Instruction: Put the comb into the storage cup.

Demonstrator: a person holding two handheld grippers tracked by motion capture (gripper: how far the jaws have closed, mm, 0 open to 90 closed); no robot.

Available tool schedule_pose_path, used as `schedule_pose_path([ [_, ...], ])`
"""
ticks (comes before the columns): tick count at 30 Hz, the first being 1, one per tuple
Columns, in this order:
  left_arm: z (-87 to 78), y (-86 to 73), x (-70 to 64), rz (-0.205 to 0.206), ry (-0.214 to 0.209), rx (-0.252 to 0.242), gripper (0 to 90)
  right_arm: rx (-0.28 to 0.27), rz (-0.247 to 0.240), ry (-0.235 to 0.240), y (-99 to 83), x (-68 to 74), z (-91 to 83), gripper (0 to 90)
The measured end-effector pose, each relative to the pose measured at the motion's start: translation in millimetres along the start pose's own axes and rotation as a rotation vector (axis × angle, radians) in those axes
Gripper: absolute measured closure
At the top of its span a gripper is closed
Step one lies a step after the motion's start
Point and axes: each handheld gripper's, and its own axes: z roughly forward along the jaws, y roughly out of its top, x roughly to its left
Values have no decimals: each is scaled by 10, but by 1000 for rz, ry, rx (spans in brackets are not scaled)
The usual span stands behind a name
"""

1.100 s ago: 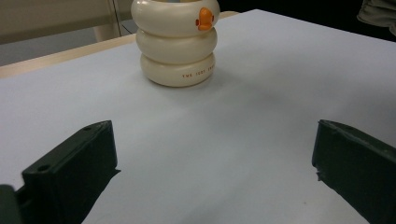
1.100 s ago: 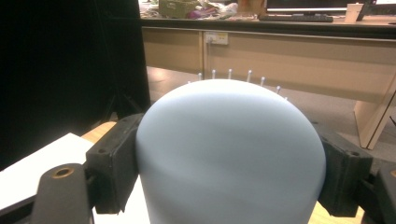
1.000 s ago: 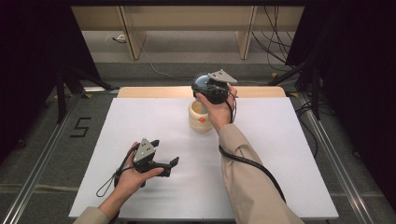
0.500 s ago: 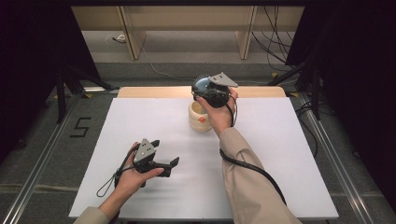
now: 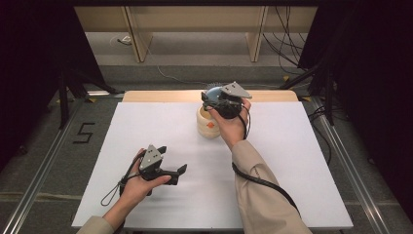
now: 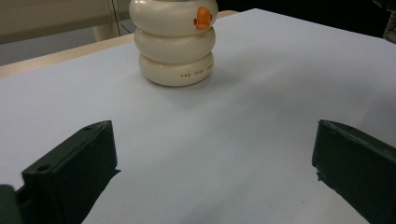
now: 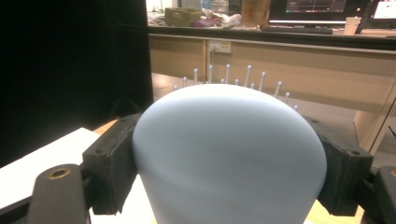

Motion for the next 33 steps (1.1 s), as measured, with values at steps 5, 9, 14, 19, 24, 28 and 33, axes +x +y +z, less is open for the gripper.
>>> schedule_pose_path([
  [5, 2, -3, 2, 1, 0, 2, 0, -6, -5, 3, -23, 14, -65, 211],
  [9, 1, -1, 1, 1, 0, 0, 0, -14, -3, 2, -43, 25, -109, 210],
  [14, 2, -1, 0, 1, 1, -1, 0, -21, -8, 9, -61, 50, -160, 205],
  [19, 1, 1, 1, 0, 2, -4, 0, -26, -6, 15, -79, 73, -197, 188],
  [24, 1, 0, 3, -1, 3, -4, 0, -15, 4, 23, -127, 81, -200, 173],
  [28, 1, -3, 5, -2, 4, -3, 0, -11, 1, 25, -130, 91, -210, 174],
  [33, 0, -3, 7, -3, 4, -4, 0, -11, -9, 43, -147, 98, -241, 153],
])
